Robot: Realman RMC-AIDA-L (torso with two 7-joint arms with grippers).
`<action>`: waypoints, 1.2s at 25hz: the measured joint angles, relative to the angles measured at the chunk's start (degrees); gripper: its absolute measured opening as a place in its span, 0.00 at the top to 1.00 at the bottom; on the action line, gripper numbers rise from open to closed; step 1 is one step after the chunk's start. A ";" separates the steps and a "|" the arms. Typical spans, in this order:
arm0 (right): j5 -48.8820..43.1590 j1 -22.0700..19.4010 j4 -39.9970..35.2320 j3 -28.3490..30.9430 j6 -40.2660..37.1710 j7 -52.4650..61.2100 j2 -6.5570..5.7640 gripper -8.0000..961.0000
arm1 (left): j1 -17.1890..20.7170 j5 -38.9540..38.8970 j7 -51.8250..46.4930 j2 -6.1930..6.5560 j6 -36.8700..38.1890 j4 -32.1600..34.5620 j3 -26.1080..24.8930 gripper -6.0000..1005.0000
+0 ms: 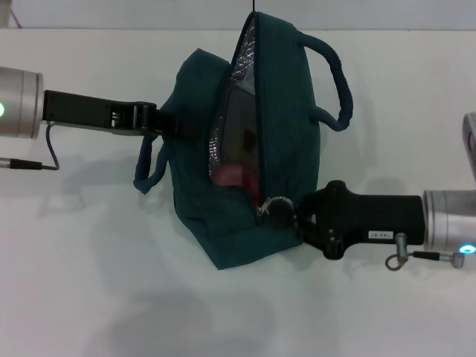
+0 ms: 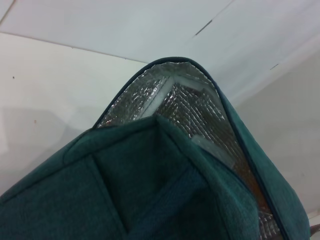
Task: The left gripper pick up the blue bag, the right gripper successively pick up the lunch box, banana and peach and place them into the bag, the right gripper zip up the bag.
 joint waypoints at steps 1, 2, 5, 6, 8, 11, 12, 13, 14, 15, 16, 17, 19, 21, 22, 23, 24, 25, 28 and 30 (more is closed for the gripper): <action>0.00 0.00 -0.06 0.26 -0.21 0.11 -0.22 0.98 | 0.00 -0.01 0.00 -0.01 -0.04 0.00 -0.03 0.88; -0.01 -0.05 -0.20 0.86 -0.66 0.13 -0.34 0.98 | 0.00 -0.02 0.01 -0.01 -0.05 0.00 -0.05 0.88; -0.39 -0.43 -0.65 2.98 -2.56 0.13 -0.48 0.98 | 0.00 -0.03 0.08 0.01 -0.07 0.00 -0.08 0.88; -0.46 -0.55 -0.72 3.54 -3.44 0.08 -0.53 0.98 | 0.00 -0.04 0.11 0.01 -0.09 0.00 -0.08 0.88; -0.47 -0.45 -0.73 4.14 -4.73 0.00 -0.60 0.98 | -0.05 -0.04 0.14 0.02 -0.13 0.00 -0.08 0.88; -0.49 -0.02 -0.73 4.34 -6.04 0.02 -0.62 0.98 | -0.17 -0.05 0.18 0.03 -0.17 0.00 -0.08 0.88; -0.50 0.05 -0.73 4.35 -6.22 0.02 -0.62 0.98 | -0.16 -0.05 0.27 0.02 -0.18 0.00 -0.08 0.88; -0.50 0.14 -0.73 4.39 -6.30 0.02 -0.62 0.98 | -0.12 -0.05 0.49 -0.02 -0.19 0.01 -0.08 0.88; -0.51 0.28 -0.74 4.40 -6.34 -0.07 -0.53 0.98 | -0.08 -0.05 0.71 -0.07 -0.21 0.00 -0.13 0.88; -0.52 0.36 -0.75 4.40 -6.34 -0.13 -0.40 0.98 | -0.07 -0.05 0.91 -0.13 -0.24 0.01 -0.28 0.88; -0.55 0.49 -0.76 4.39 -6.31 -0.20 -0.27 0.98 | -0.08 -0.05 1.31 -0.26 -0.28 0.01 -0.62 0.88; -0.83 0.76 -0.79 4.31 -6.22 -0.25 -0.01 0.98 | -0.14 -0.18 2.06 -0.50 -0.33 0.00 -1.21 0.88; -1.98 1.47 -0.82 4.30 -6.05 -0.26 0.50 0.98 | -0.15 -1.41 4.08 -0.91 -0.39 0.00 -2.27 0.88; -3.20 2.10 -0.82 4.29 -5.87 -0.23 0.87 0.98 | 0.02 -3.67 6.65 -1.12 -0.44 -0.17 -2.78 0.88; -3.50 2.33 -0.78 4.24 -5.81 -0.18 0.93 0.98 | 0.15 -5.23 8.22 -1.15 -0.54 -0.44 -2.92 0.88; -3.67 2.52 -0.66 4.12 -5.79 -0.10 1.00 0.98 | 0.22 -6.86 9.55 -1.15 -0.69 -1.03 -2.94 0.88; -3.74 2.64 -0.53 4.07 -5.78 -0.01 1.01 0.98 | 0.29 -8.84 11.16 -1.07 -0.90 -1.93 -3.03 0.88; -3.78 2.66 -0.40 4.07 -5.79 0.06 1.01 0.98 | 0.36 -10.65 12.30 -0.89 -1.15 -2.98 -3.25 0.88; -3.79 2.62 -0.38 4.30 -6.03 0.12 1.02 0.98 | 0.53 -13.47 15.86 -0.07 -1.48 -6.28 -5.23 0.88; -3.64 2.45 -0.55 4.39 -6.22 0.17 1.04 0.98 | 0.59 -13.52 16.90 0.13 -1.50 -7.13 -6.04 0.88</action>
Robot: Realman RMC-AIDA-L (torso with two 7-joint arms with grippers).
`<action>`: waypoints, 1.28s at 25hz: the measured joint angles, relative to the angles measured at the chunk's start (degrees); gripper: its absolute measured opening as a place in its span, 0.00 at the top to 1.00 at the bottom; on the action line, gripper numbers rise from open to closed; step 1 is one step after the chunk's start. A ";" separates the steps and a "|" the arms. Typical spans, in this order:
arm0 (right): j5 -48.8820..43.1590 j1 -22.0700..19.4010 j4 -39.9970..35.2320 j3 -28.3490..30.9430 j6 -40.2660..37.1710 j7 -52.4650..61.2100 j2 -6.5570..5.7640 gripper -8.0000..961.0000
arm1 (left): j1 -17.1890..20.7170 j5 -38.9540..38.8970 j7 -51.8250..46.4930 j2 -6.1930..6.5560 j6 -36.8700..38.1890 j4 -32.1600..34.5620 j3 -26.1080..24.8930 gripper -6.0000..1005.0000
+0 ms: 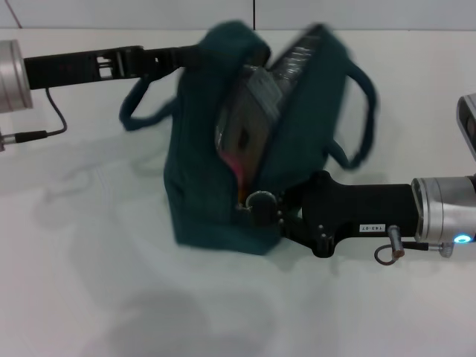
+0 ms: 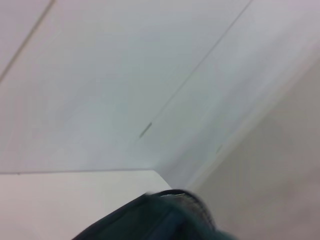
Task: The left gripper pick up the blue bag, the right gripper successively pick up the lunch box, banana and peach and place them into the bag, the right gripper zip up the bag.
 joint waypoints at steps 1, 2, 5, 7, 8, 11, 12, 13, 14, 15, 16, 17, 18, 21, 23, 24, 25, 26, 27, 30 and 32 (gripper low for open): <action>0.18 -0.10 -0.10 0.05 -0.02 0.01 0.01 0.98 | 0.11 -0.01 1.06 0.16 -0.04 -0.77 -0.92 0.84; 0.31 -0.13 -0.13 0.08 -0.02 0.01 0.00 0.98 | 0.23 -0.01 1.78 0.24 -0.06 -1.27 -1.55 0.81; 0.47 0.12 -0.15 0.13 -0.04 0.01 0.01 0.98 | 0.87 -0.24 3.14 0.48 -0.12 -2.25 -2.92 0.70; 0.48 0.23 -0.18 0.21 -0.03 0.00 0.01 0.98 | 1.67 -0.74 3.48 0.59 0.04 -2.44 -3.07 0.65; 0.50 0.26 -0.27 0.36 -0.01 0.00 0.01 0.98 | 2.02 -0.99 3.65 0.59 0.28 -2.46 -3.07 0.63; 0.50 0.46 -0.99 1.56 -0.02 0.00 -0.01 0.98 | 4.68 -3.48 7.71 0.52 3.12 -2.48 -3.09 0.57; 0.50 0.58 -1.42 1.88 -0.05 0.00 -0.03 0.98 | 5.82 -4.67 9.59 0.47 4.25 -2.48 -3.08 0.55; 0.50 0.66 -1.71 2.10 -0.07 0.01 -0.07 0.98 | 6.64 -5.31 10.95 0.45 4.99 -2.50 -3.10 0.53; 0.50 0.72 -1.97 2.25 -0.08 0.02 -0.09 0.98 | 8.22 -6.72 13.46 0.44 6.21 -2.49 -3.10 0.52; 0.50 0.83 -2.34 2.56 -0.10 0.05 -0.11 0.98 | 9.87 -7.83 15.80 0.40 7.15 -2.49 -3.09 0.50; 0.53 0.91 -2.68 3.02 -0.14 0.10 -0.13 0.98 | 11.14 -8.41 17.46 0.27 7.54 -2.55 -3.10 0.48; 0.57 0.92 -2.86 3.43 -0.24 0.14 -0.12 0.98 | 12.73 -9.09 19.93 -0.01 7.89 -2.81 -3.09 0.48; 0.59 0.94 -2.99 3.90 -0.38 0.20 -0.09 0.98 | 14.16 -9.62 22.67 -0.42 8.03 -3.49 -3.13 0.48; 0.67 0.94 -3.09 5.74 -1.16 0.32 -0.01 0.98 | 17.36 -10.72 32.44 -1.80 8.08 -7.44 -3.11 0.48; 0.67 1.02 -3.08 7.43 -1.77 0.33 0.05 0.98 | 19.13 -11.08 38.77 -2.53 8.03 -10.76 -3.09 0.48; 0.70 1.20 -3.09 8.19 -1.89 0.33 0.08 0.98 | 19.88 -11.12 41.62 -2.86 7.98 -12.35 -3.10 0.48; 0.71 1.46 -3.09 8.96 -1.90 0.34 0.16 0.98 | 20.35 -11.13 44.17 -3.14 7.93 -13.77 -3.09 0.48; 0.74 1.81 -3.10 9.87 -1.88 0.35 0.23 0.98 | 20.78 -11.12 46.82 -3.52 7.82 -15.29 -3.10 0.48; 0.74 2.02 -3.12 10.32 -1.87 0.36 0.27 0.98 | 21.02 -11.06 48.85 -3.84 7.71 -16.43 -3.09 0.48; 0.78 3.04 -2.98 12.89 -1.81 0.83 0.35 0.98 | 20.72 -11.26 56.73 -4.87 6.52 -22.04 -3.01 0.48; 1.11 3.63 -2.73 13.89 -1.74 0.91 0.47 0.98 | 19.91 -11.69 59.40 -4.97 5.34 -24.73 -3.01 0.48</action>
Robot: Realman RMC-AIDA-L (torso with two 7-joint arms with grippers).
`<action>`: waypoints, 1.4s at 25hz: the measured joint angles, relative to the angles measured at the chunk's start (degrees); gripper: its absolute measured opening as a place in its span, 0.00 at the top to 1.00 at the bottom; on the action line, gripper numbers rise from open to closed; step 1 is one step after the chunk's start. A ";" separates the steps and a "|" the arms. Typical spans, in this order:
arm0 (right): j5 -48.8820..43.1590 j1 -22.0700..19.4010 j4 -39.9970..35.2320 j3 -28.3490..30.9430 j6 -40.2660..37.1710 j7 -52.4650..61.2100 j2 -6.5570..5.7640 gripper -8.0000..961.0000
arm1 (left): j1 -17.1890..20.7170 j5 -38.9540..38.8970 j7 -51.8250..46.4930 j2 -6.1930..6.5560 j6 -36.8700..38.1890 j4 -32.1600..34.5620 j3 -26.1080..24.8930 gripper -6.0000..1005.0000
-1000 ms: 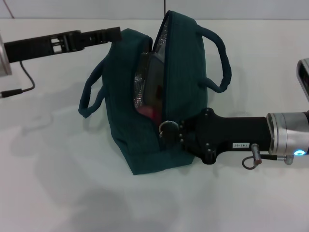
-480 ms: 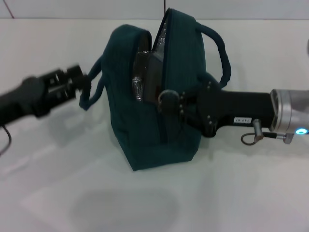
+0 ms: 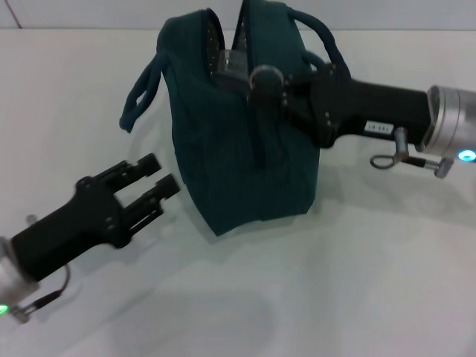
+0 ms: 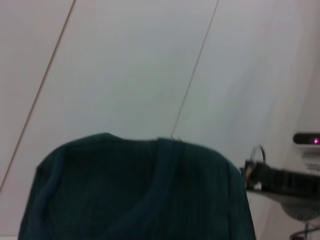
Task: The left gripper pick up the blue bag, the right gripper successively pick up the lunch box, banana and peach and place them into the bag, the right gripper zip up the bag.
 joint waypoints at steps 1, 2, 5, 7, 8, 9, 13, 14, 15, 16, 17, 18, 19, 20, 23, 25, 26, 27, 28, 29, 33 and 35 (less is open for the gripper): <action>0.33 0.30 0.04 0.16 0.03 0.01 0.05 0.98 | -0.80 -0.44 1.78 -0.03 -1.03 -1.86 -0.03 0.48; 0.73 0.73 0.09 0.23 0.13 0.02 0.08 0.98 | -1.68 -0.89 3.13 -0.06 -2.33 -3.55 -0.06 0.48; 0.91 1.64 0.22 0.04 0.66 0.03 0.08 0.98 | -3.90 -2.06 5.83 -0.15 -5.29 -6.76 -0.05 0.48; 0.88 1.74 0.23 0.02 0.88 0.03 0.08 0.98 | -4.94 -2.85 6.25 -0.23 -6.57 -7.80 -0.04 0.48; 0.85 1.83 0.23 0.01 1.08 0.02 0.09 0.98 | -5.28 -3.52 6.23 -0.28 -7.11 -8.27 -0.05 0.48; 0.91 1.92 0.25 0.01 1.43 -0.15 0.12 0.98 | -5.62 -4.42 6.15 -0.32 -7.66 -8.84 -0.06 0.48; 0.96 2.02 0.28 0.01 1.76 -0.23 0.15 0.98 | -6.36 -6.13 5.19 -0.23 -8.14 -9.61 0.00 0.48; 0.96 2.09 0.28 0.02 2.00 -0.27 0.16 0.98 | -6.54 -6.13 4.51 -0.19 -8.14 -9.55 0.13 0.48; 0.97 2.15 0.28 0.03 2.28 -0.31 0.17 0.98 | -6.87 -5.98 3.20 -0.09 -8.14 -9.40 0.33 0.48; 0.97 2.26 0.28 0.02 2.99 -0.40 0.25 0.98 | -7.12 -5.72 2.24 0.00 -8.15 -9.29 0.45 0.48; 0.97 2.26 0.28 0.02 2.99 -0.40 0.25 0.98 | -7.43 -5.26 1.18 0.11 -8.15 -9.14 0.56 0.48; 0.97 2.29 0.28 0.00 3.16 -0.43 0.28 0.98 | -7.66 -4.92 0.62 0.16 -8.15 -9.10 0.60 0.48; 0.98 2.32 0.28 -0.02 3.34 -0.47 0.31 0.98 | -7.83 -4.54 0.19 0.17 -8.18 -9.09 0.62 0.47; 1.05 2.34 0.28 -0.03 3.47 -0.57 0.33 0.98 | -7.83 -4.54 0.19 0.17 -8.18 -9.09 0.62 0.47; 1.33 2.38 0.28 -0.04 3.57 -0.70 0.33 0.98 | -8.24 -3.80 -0.27 0.07 -8.26 -9.08 0.86 0.46; 1.66 2.49 0.28 -0.12 4.11 -1.02 0.33 0.98 | -8.46 -3.65 -0.47 0.01 -8.02 -9.08 1.56 0.45; 1.84 2.52 0.28 -0.28 4.95 -1.24 0.33 0.98 | -8.54 -3.62 -0.71 0.03 -7.82 -9.08 2.00 0.46; 2.03 2.53 0.28 -0.39 5.72 -1.42 0.33 0.98 | -8.63 -3.60 -1.09 0.09 -7.57 -9.08 2.42 0.46; 2.28 2.53 0.28 -0.54 6.61 -1.63 0.33 0.98 | -8.65 -3.53 -1.52 0.16 -7.24 -9.08 2.69 0.47; 2.61 2.54 0.28 -0.59 6.87 -1.76 0.33 0.98 | -8.65 -3.42 -1.91 0.24 -6.91 -9.07 2.84 0.47; 4.95 2.55 0.28 -0.98 7.04 -2.38 0.32 0.98 | -8.70 -2.95 -2.30 0.26 -6.31 -9.02 3.13 0.49; 6.64 2.55 0.28 -2.53 7.18 -2.52 0.31 0.98 | -8.69 -2.95 -2.30 0.18 -6.29 -9.01 3.30 0.49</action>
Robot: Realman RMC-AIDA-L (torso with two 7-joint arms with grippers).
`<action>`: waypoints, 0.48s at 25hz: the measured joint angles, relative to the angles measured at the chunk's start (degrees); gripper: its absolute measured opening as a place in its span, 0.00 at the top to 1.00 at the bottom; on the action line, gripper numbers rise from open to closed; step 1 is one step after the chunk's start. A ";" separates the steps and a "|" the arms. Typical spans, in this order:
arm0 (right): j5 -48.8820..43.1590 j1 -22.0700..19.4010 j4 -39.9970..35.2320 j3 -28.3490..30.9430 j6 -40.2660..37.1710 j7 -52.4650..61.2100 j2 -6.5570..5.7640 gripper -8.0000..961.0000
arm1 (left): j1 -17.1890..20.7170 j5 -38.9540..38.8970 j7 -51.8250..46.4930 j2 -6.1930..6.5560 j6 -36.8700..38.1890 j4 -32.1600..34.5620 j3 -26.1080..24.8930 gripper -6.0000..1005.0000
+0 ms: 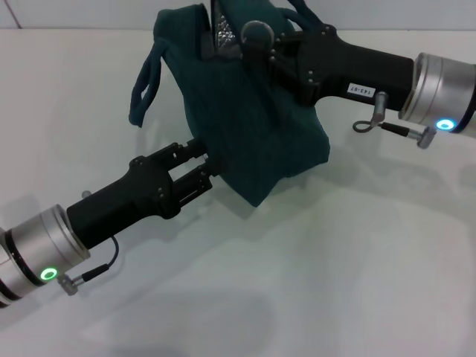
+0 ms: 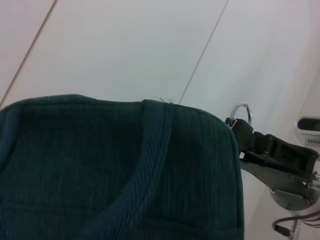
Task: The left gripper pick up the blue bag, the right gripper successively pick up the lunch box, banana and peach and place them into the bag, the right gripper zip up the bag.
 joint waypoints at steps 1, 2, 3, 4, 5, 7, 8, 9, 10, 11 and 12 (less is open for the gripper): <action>0.82 0.01 0.01 -1.07 0.12 -0.10 0.02 0.98 | 0.05 -0.05 0.00 -0.06 0.00 0.01 0.01 0.50; 1.31 0.06 0.00 -2.01 0.24 -0.18 0.01 0.98 | 0.13 -0.20 0.07 -0.15 0.00 0.00 -0.01 0.50; 1.73 0.09 0.00 -2.85 0.35 -0.26 0.02 0.98 | 0.16 -0.44 0.22 -0.23 0.00 -0.05 -0.07 0.51; 1.85 0.14 0.00 -3.54 0.37 -0.36 0.02 0.98 | 0.16 -0.73 0.50 -0.34 -0.04 -0.22 -0.15 0.51; 2.14 0.19 0.00 -4.16 0.38 -0.39 0.01 0.98 | 0.13 -0.98 0.86 -0.43 -0.15 -0.38 -0.19 0.52; 4.13 0.51 0.01 -7.06 0.40 -0.46 0.03 0.98 | 0.03 -1.60 1.60 -0.62 -0.43 -0.62 -0.23 0.52; 4.85 0.58 0.00 -7.96 0.41 -0.54 0.02 0.98 | -0.04 -1.85 1.98 -0.72 -0.50 -0.84 -0.25 0.53; 5.73 0.66 0.00 -8.97 0.42 -0.71 0.02 0.98 | -0.19 -2.07 2.29 -0.76 -0.51 -1.06 -0.27 0.53; 6.17 0.63 0.00 -9.39 0.44 -0.93 0.02 0.98 | -0.36 -2.24 2.57 -0.78 -0.52 -1.25 -0.27 0.54; 6.37 0.58 0.00 -9.61 0.46 -1.07 0.02 0.98 | -0.52 -2.26 2.73 -0.80 -0.53 -1.39 -0.26 0.54; 6.39 0.48 0.00 -9.61 0.46 -1.16 0.02 0.98 | -0.65 -2.27 2.84 -0.84 -0.53 -1.43 -0.18 0.54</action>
